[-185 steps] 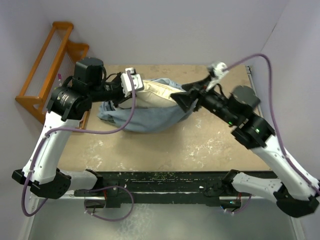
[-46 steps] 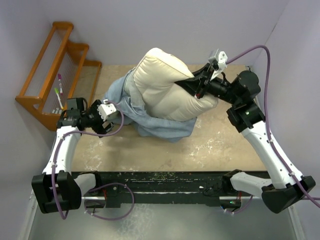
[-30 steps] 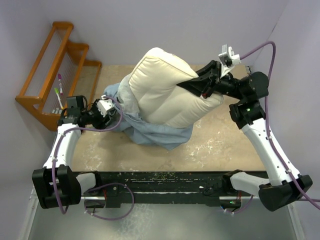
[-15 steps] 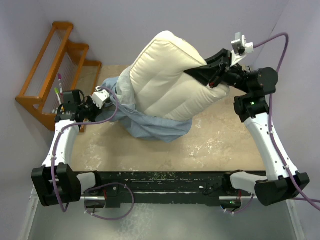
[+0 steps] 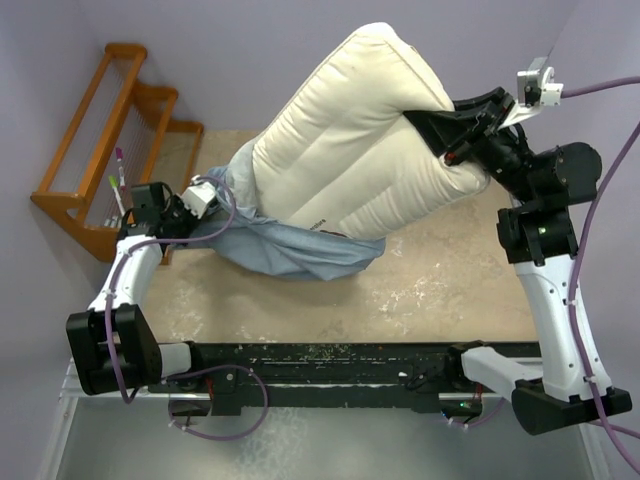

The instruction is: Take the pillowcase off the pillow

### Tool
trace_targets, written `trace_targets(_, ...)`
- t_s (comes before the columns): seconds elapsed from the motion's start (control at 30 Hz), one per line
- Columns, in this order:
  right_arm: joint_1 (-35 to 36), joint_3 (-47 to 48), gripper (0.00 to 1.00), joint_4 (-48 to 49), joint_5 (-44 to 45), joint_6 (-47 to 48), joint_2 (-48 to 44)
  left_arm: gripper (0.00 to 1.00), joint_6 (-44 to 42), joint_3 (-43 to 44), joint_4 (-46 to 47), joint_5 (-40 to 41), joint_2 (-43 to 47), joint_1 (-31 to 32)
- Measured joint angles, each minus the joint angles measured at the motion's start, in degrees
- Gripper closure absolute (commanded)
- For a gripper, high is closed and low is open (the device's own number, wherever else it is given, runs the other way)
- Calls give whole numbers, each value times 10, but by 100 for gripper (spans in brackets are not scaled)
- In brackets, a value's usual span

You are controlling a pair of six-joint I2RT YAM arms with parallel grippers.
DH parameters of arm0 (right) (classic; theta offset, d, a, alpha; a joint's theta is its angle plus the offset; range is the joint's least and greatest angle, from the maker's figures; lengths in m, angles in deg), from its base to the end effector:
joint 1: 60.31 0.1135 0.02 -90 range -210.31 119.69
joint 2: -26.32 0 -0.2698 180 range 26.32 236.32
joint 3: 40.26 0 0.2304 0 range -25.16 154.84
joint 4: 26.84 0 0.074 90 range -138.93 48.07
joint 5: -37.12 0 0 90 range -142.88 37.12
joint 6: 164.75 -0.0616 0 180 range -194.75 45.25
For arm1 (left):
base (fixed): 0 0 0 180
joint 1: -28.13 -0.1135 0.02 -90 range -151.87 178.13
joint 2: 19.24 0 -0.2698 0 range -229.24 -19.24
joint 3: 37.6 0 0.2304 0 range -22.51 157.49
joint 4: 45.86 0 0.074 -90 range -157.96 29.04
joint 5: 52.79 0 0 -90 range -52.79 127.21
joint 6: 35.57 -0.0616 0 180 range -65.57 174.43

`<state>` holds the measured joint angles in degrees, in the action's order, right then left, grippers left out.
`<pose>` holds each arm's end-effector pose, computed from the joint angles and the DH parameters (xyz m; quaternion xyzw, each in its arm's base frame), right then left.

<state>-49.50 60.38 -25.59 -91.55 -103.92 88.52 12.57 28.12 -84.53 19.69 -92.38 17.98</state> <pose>0.1584 0.0694 0.5734 -0.2319 0.4438 0.4242 0.7545 0.2614 0.0280 0.2463 0.3052 0.8662 0.0351 0.3940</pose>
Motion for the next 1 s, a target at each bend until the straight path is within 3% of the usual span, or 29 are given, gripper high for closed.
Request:
trace_targets(0.63,5,-8,100,-32,253,54,-23,100,-38,-35,24,47,-31,0)
trace_targets(1.0,-7,-17,100,109,368,60,-63,100,-36,-22,-97,55,-34,-6)
